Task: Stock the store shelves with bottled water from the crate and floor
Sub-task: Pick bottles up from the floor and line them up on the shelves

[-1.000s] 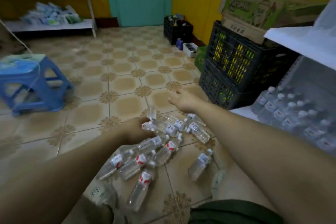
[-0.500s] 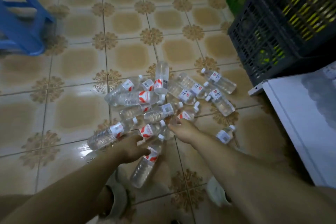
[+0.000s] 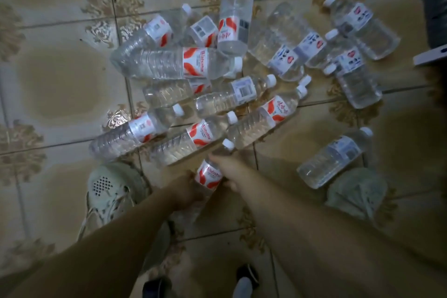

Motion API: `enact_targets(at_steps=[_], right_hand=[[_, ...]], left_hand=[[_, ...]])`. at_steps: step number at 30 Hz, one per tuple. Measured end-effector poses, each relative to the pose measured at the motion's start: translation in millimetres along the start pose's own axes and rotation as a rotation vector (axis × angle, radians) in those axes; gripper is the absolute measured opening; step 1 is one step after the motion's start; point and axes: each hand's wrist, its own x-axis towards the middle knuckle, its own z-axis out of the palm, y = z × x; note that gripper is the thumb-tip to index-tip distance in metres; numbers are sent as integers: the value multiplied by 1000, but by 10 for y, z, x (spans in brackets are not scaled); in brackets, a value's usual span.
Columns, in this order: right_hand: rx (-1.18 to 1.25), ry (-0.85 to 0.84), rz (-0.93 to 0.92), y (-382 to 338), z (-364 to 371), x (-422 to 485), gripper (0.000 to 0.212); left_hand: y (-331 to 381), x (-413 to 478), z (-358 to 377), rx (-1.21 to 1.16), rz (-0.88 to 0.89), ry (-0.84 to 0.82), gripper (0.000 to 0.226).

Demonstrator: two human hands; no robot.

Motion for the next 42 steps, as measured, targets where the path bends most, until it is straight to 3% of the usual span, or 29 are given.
enact_targets(at_steps=[3, 7, 10, 13, 16, 20, 24, 27, 30, 34, 38, 42], right_hand=[[92, -7, -21, 60, -21, 14, 55], [78, 98, -111, 94, -221, -258, 58], [195, 222, -210, 16, -505, -609, 47], [305, 278, -301, -146, -832, -1068, 60], [349, 260, -406, -272, -1155, -1597, 67], [497, 225, -609, -289, -1545, -2458, 35], [511, 276, -838, -167, -1758, -3353, 46], [452, 301, -1032, -6, -1901, -4031, 57], [370, 341, -1178, 145, -2098, -4670, 33], [365, 471, -1366, 301, -2352, -5446, 28], [386, 560, -1462, 456, -2559, -6009, 34], [382, 595, -1526, 664, -2765, -6332, 27]], left_hand=[[-24, 26, 68, -120, 0, 73, 47], [49, -205, 223, -242, 59, 14, 37], [290, -556, 314, -325, 162, -45, 29], [602, -1055, 350, -382, 319, -94, 10], [826, -1563, 401, -344, 463, -133, 23], [1008, -2289, 563, -307, 605, -188, 42], [1181, -3048, 728, -254, 786, -156, 49], [1300, -3545, 813, -275, 921, -117, 46], [1437, -4045, 919, -267, 1063, -111, 42], [1603, -4602, 1135, -222, 1237, -93, 50], [1776, -5059, 1358, -113, 1325, -128, 44], [2003, -5373, 1502, -45, 1386, -141, 51]])
